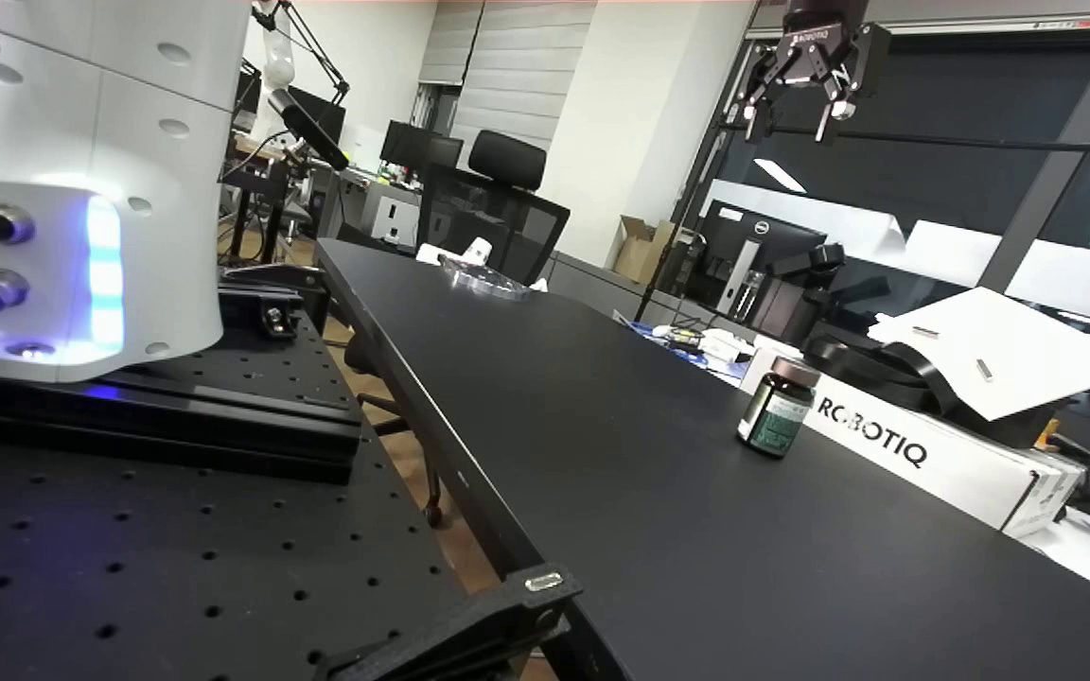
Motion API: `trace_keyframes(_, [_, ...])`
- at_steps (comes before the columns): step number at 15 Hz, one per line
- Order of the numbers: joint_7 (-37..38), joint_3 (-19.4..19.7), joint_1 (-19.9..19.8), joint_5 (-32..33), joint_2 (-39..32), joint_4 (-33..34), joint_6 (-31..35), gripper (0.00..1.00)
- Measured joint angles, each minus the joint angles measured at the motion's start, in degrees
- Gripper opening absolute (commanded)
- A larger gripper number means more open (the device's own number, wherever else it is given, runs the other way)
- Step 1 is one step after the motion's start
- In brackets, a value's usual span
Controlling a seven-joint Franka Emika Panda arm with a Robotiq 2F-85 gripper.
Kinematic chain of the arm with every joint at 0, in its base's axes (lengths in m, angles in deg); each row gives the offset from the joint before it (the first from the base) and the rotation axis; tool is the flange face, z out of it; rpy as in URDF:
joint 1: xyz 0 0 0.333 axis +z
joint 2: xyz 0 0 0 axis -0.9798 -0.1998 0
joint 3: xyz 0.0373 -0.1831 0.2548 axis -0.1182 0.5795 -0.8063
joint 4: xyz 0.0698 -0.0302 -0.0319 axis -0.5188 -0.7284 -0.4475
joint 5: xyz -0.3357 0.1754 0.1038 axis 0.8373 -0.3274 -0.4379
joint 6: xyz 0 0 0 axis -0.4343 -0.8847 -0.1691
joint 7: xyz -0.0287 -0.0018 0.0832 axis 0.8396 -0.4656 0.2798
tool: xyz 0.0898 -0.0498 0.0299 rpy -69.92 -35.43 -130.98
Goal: Pick up the medicine bottle from the table and move it slightly to the left.
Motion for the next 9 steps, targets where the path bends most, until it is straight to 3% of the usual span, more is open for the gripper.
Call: trace_keyframes(9, [-0.1,1.7,0.1,-0.4,-21.8,14.9,5.2,1.0])
